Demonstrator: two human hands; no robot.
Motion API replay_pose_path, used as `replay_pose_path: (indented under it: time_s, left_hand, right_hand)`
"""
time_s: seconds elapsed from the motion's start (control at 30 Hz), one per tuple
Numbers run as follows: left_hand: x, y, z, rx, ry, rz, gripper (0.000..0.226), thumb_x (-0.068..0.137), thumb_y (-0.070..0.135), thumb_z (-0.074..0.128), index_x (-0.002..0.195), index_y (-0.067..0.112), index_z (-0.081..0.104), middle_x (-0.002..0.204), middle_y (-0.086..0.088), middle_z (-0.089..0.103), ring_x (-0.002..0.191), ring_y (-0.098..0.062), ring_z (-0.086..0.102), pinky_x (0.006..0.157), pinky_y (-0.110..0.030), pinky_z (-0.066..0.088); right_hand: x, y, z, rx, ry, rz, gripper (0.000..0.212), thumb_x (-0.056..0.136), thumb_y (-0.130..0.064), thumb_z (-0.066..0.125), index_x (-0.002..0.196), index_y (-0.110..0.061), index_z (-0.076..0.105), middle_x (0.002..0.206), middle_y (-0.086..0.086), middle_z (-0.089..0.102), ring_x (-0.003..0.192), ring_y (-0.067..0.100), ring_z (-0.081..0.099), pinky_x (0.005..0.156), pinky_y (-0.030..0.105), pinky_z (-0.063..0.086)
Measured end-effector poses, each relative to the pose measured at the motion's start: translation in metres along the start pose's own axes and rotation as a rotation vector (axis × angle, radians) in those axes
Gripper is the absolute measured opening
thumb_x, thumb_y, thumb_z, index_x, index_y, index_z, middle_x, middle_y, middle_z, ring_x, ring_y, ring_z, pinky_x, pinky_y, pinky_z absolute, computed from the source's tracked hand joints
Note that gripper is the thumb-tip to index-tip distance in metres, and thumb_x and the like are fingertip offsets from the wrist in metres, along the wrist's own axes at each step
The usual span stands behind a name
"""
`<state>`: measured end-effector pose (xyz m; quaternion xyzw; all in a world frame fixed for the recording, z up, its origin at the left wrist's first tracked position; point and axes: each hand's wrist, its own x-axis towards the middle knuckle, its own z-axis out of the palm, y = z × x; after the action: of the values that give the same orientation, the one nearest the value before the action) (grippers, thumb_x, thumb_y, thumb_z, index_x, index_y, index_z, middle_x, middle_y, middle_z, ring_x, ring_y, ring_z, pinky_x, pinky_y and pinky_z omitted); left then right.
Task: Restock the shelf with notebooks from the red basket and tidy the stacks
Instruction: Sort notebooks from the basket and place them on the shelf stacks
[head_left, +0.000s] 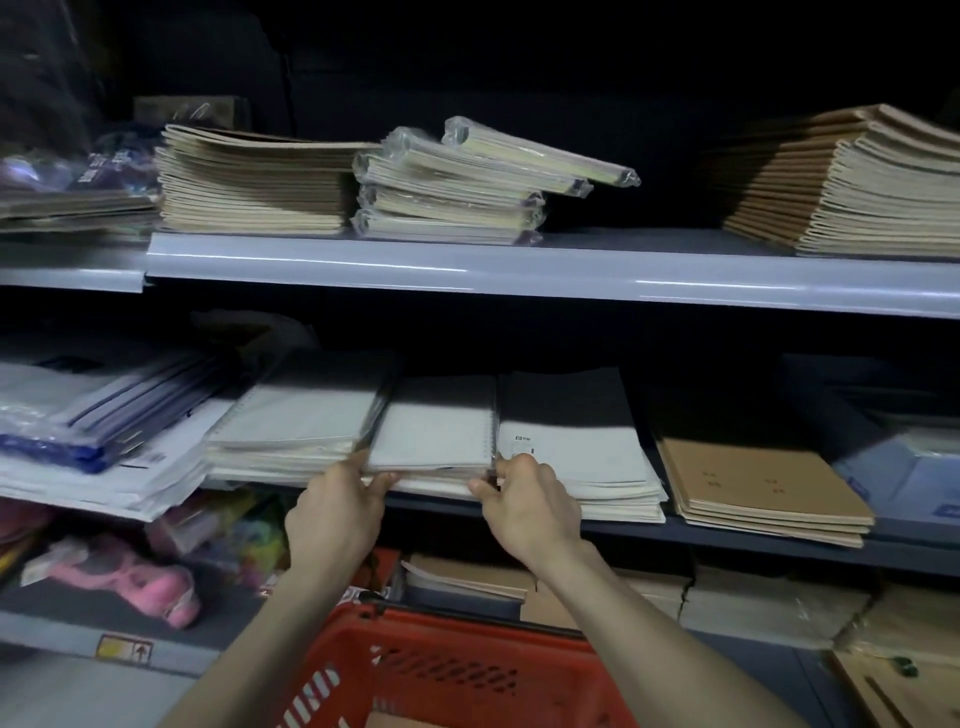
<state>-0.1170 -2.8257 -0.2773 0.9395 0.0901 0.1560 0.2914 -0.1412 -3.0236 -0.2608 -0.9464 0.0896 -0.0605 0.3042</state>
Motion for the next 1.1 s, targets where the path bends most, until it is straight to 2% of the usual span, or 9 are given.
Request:
replay_pose_path:
  time_s: [0.13, 0.27, 0.5, 0.67, 0.73, 0.83, 0.97, 1.03, 1.1]
  left_hand:
    - [-0.015, 0.007, -0.013, -0.226, -0.108, 0.009, 0.069, 0.091, 0.061, 0.062, 0.150, 0.027, 0.048, 0.058, 0.010, 0.073, 0.068, -0.010, 0.073, 0.079, -0.041, 0.062]
    - [-0.041, 0.013, -0.025, -0.238, -0.050, 0.103, 0.068, 0.091, 0.061, 0.064, 0.148, 0.026, 0.053, 0.060, 0.017, 0.073, 0.080, -0.003, 0.073, 0.081, -0.036, 0.061]
    - [-0.064, 0.001, -0.019, -0.113, -0.230, 0.183, 0.042, 0.084, 0.061, 0.059, 0.112, 0.035, 0.077, 0.083, 0.015, 0.079, 0.093, -0.009, 0.073, 0.083, -0.033, 0.059]
    - [-0.072, -0.028, 0.027, -0.015, -0.680, 0.030, 0.026, 0.080, 0.045, 0.062, 0.089, 0.030, 0.081, 0.081, 0.001, 0.079, 0.085, -0.017, 0.076, 0.075, -0.026, 0.059]
    - [-0.073, -0.037, 0.053, 0.032, -0.917, -0.084, 0.023, 0.092, 0.029, 0.062, 0.102, 0.016, 0.079, 0.093, -0.007, 0.079, 0.087, -0.028, 0.078, 0.074, -0.031, 0.061]
    - [-0.083, -0.060, 0.093, 0.021, -1.177, -0.330, 0.039, 0.104, 0.035, 0.050, 0.135, 0.013, 0.059, 0.128, -0.017, 0.069, 0.094, -0.028, 0.073, 0.091, -0.042, 0.059]
    - [-0.129, -0.122, 0.157, -0.030, -0.920, -0.646, 0.035, 0.093, 0.036, 0.059, 0.115, 0.009, 0.062, 0.101, -0.012, 0.069, 0.078, -0.029, 0.066, 0.070, -0.037, 0.060]
    - [-0.158, -0.156, 0.197, 0.026, -0.901, -0.683, 0.032, 0.086, 0.035, 0.062, 0.106, 0.010, 0.063, 0.099, -0.009, 0.066, 0.085, -0.027, 0.065, 0.080, -0.039, 0.061]
    - [-0.184, -0.172, 0.220, 0.063, -0.953, -0.743, 0.035, 0.095, 0.033, 0.059, 0.118, 0.007, 0.065, 0.116, -0.011, 0.068, 0.105, -0.027, 0.066, 0.098, -0.040, 0.056]
  right_hand:
    - [-0.002, 0.000, -0.010, 0.114, -0.216, 0.005, 0.068, 0.086, -0.054, 0.062, 0.148, -0.030, 0.046, 0.107, -0.001, 0.075, 0.100, 0.023, 0.071, 0.093, 0.037, 0.055]
    - [-0.026, 0.014, -0.017, 0.288, -0.156, -0.116, 0.076, 0.097, -0.039, 0.062, 0.161, -0.031, 0.024, 0.095, -0.013, 0.072, 0.097, 0.007, 0.066, 0.091, 0.029, 0.050]
    - [-0.050, 0.050, 0.008, 0.125, -0.055, -0.171, 0.032, 0.091, -0.047, 0.056, 0.116, -0.030, 0.068, 0.103, -0.012, 0.073, 0.100, 0.012, 0.068, 0.093, 0.035, 0.055]
    - [-0.058, 0.090, 0.045, 0.072, -0.210, 0.002, 0.029, 0.089, -0.045, 0.053, 0.095, -0.027, 0.075, 0.098, -0.002, 0.077, 0.098, 0.022, 0.070, 0.087, 0.033, 0.055]
    - [-0.062, 0.115, 0.073, 0.055, -0.323, 0.156, 0.028, 0.089, -0.042, 0.055, 0.091, -0.024, 0.077, 0.098, 0.003, 0.077, 0.099, 0.025, 0.070, 0.086, 0.032, 0.055]
    - [-0.067, 0.166, 0.135, -0.041, -0.504, 0.398, 0.035, 0.073, -0.046, 0.057, 0.086, -0.020, 0.077, 0.107, 0.011, 0.077, 0.104, 0.029, 0.071, 0.091, 0.036, 0.054]
    - [-0.100, 0.212, 0.193, -0.058, -0.622, 0.620, 0.053, 0.091, -0.043, 0.054, 0.134, -0.013, 0.065, 0.144, 0.013, 0.060, 0.132, 0.033, 0.057, 0.103, 0.032, 0.046]
    - [-0.114, 0.224, 0.207, -0.059, -0.638, 0.706, 0.063, 0.094, -0.037, 0.054, 0.149, -0.006, 0.050, 0.154, 0.018, 0.049, 0.141, 0.034, 0.049, 0.110, 0.034, 0.043]
    - [-0.119, 0.239, 0.226, -0.064, -0.635, 0.737, 0.072, 0.097, -0.032, 0.055, 0.158, -0.001, 0.033, 0.160, 0.021, 0.040, 0.146, 0.036, 0.042, 0.115, 0.034, 0.037]
